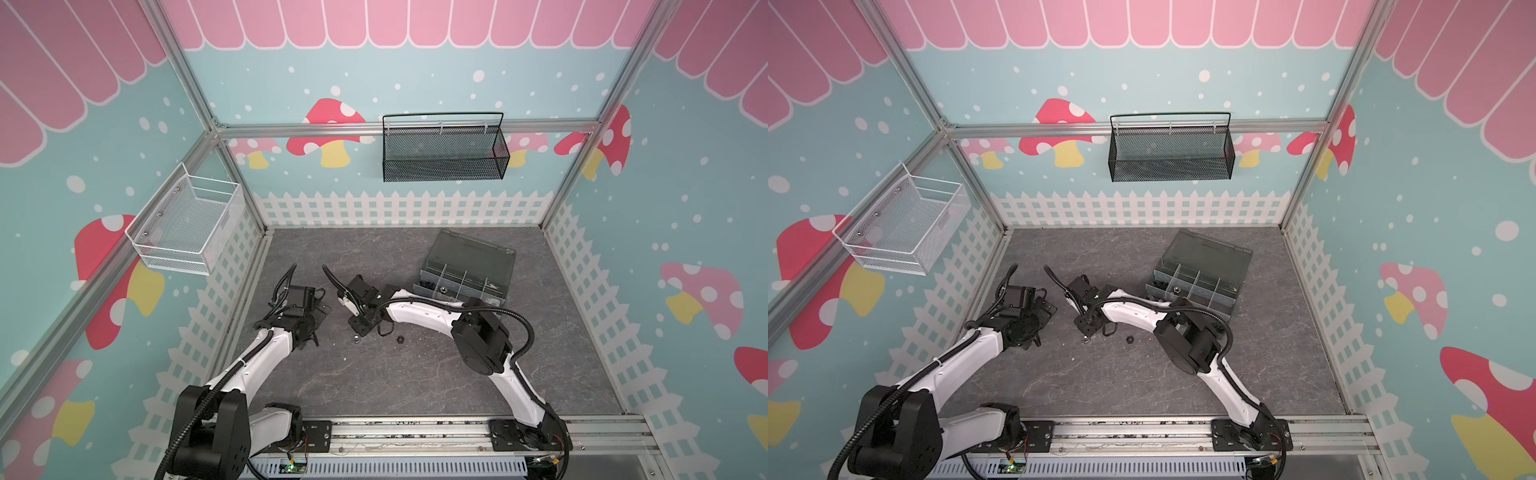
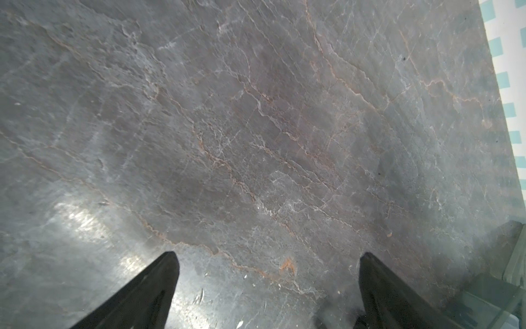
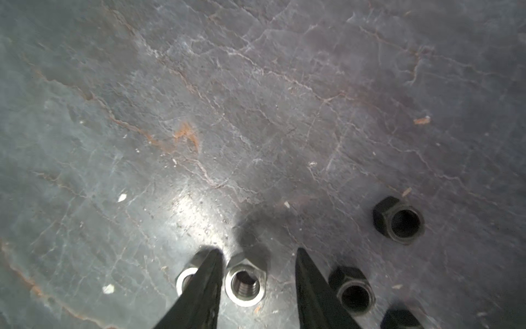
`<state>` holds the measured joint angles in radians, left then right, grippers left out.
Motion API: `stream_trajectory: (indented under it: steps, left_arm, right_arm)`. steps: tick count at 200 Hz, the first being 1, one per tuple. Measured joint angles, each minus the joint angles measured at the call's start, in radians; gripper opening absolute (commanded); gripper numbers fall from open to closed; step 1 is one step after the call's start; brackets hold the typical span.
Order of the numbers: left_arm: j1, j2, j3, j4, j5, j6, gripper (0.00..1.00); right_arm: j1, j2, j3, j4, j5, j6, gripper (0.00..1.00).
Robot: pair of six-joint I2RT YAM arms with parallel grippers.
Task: Sort the screws and nuts into containers
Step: Pick up the nut from the center of the table.
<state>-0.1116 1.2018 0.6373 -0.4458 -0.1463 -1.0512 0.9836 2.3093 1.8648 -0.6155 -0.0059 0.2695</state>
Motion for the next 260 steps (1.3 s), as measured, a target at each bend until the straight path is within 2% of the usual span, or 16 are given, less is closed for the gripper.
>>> stream_trajectory:
  steps: [86,154,205,260]
  left_arm:
    - [0.0,0.0,-0.004,-0.005,0.0,0.0,1.0]
    - [0.0,0.0,-0.004,-0.005,0.0,-0.001,1.0]
    - [0.0,0.0,-0.004,-0.005,0.001,-0.001,1.0]
    - [0.0,0.0,-0.004,-0.005,0.001,-0.001,1.0]
  right_arm:
    - [0.002,0.029,0.027,-0.035,0.04,-0.008,0.46]
    - [0.006,-0.019,-0.054,-0.024,0.024,-0.011,0.43]
    - [0.006,-0.031,-0.075,-0.017,0.019,-0.014,0.35]
    - [0.006,-0.031,-0.076,-0.012,0.006,-0.023,0.22]
